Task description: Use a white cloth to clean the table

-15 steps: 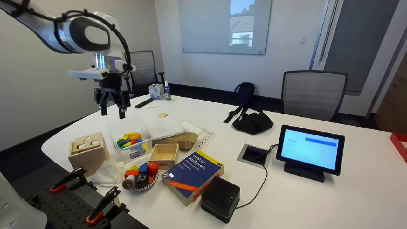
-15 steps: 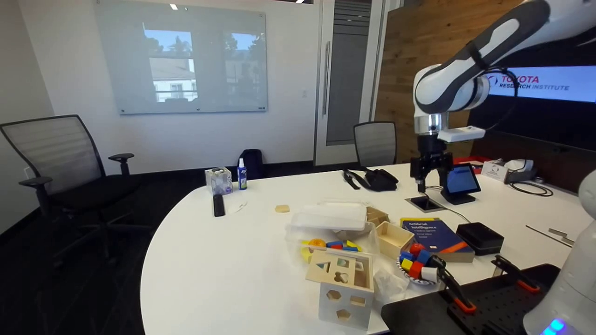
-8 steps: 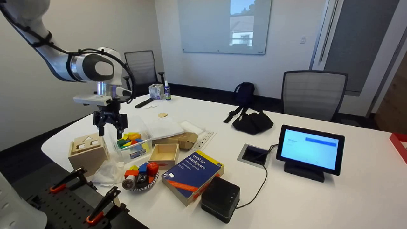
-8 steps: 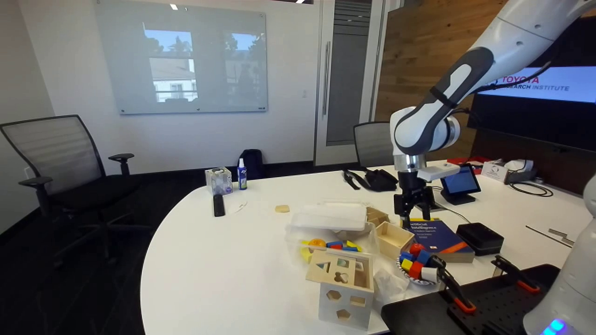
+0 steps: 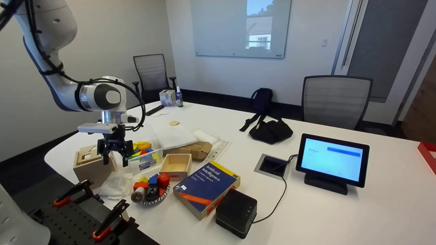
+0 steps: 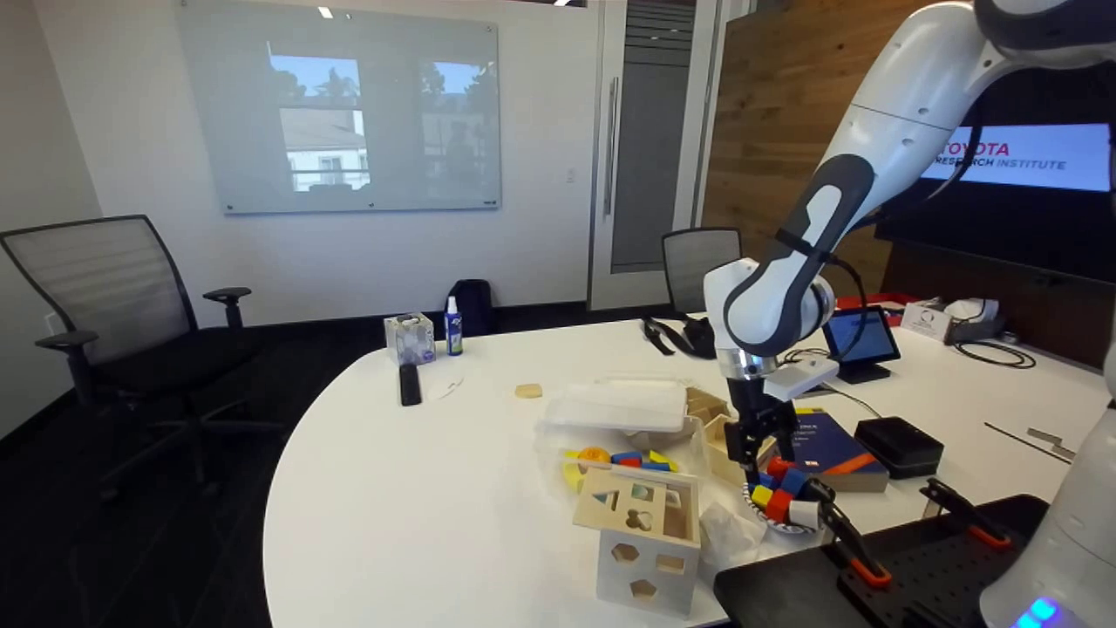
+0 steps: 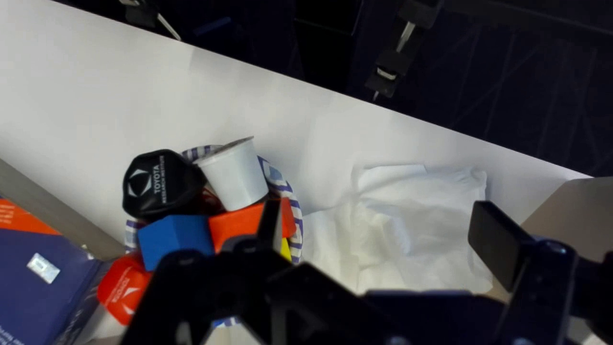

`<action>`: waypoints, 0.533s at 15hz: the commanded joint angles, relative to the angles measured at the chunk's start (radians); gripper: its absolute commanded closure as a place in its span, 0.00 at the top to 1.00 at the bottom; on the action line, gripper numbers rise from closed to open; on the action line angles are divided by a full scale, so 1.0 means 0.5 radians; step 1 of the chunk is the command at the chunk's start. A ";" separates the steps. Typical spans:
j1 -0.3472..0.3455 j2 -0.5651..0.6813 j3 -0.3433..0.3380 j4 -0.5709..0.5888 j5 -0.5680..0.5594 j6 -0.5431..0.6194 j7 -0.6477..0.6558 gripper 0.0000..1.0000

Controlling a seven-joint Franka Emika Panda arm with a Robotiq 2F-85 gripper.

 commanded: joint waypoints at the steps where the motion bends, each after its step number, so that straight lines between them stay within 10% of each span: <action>1: 0.095 0.202 -0.048 0.109 -0.084 0.067 0.090 1.00; 8: 0.250 0.456 -0.141 0.247 -0.178 0.118 0.186 1.00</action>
